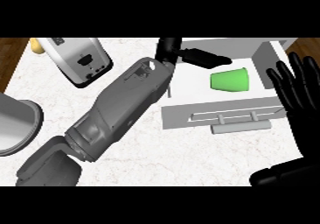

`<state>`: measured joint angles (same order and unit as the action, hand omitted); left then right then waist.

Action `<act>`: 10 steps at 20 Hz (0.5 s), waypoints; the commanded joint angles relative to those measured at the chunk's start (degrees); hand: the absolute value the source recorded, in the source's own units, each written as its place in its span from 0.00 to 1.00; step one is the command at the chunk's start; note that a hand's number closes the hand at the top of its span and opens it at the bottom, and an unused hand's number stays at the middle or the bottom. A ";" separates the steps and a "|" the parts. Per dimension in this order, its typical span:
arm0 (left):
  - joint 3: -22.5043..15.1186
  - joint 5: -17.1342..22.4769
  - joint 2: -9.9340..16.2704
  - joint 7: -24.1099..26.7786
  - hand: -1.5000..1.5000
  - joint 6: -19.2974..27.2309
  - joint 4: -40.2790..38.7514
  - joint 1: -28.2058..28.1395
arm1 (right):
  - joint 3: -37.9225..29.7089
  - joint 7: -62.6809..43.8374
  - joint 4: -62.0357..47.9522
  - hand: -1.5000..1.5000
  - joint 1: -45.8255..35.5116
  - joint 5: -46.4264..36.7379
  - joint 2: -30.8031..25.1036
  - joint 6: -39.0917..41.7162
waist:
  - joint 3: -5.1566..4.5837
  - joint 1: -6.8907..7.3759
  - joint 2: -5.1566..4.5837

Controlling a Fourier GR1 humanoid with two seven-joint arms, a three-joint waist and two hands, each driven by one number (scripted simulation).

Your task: Pick up the cup, place it into the drawer and close the drawer

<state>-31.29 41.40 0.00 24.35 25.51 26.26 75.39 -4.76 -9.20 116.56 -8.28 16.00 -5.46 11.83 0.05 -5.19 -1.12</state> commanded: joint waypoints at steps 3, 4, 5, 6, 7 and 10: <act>2.72 3.92 0.00 4.42 0.00 -2.28 3.47 -1.06 | -3.03 0.07 -1.64 0.00 0.86 4.30 -2.49 3.21 | -0.01 2.91 0.65; 3.99 4.29 0.00 1.23 0.00 -3.96 4.69 -0.27 | -1.79 2.00 1.78 0.00 5.72 3.57 -1.24 4.12 | -0.02 3.49 1.00; 5.31 4.48 0.00 3.12 0.00 -4.31 1.00 -0.15 | -2.01 -1.50 2.86 1.00 1.43 4.20 -1.74 1.80 | -0.03 3.17 0.73; 5.15 3.59 1.31 1.55 0.00 -3.56 6.12 -2.91 | -2.00 -2.75 4.89 1.00 3.12 3.36 -2.77 1.98 | -0.07 4.75 1.33; 5.97 4.22 3.55 0.30 0.00 -5.18 7.01 -3.25 | -5.20 1.56 0.96 1.00 4.96 6.43 -5.13 7.24 | -0.02 4.94 1.28; 6.56 3.74 4.05 1.14 0.00 -2.57 11.81 -6.72 | -1.21 -0.73 4.29 1.00 5.03 1.11 -6.27 7.51 | -0.08 5.58 1.49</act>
<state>-26.34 44.88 2.12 25.62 22.92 33.70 71.65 -7.26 -9.94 119.14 -4.71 19.52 -9.90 17.09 0.01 -0.79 0.07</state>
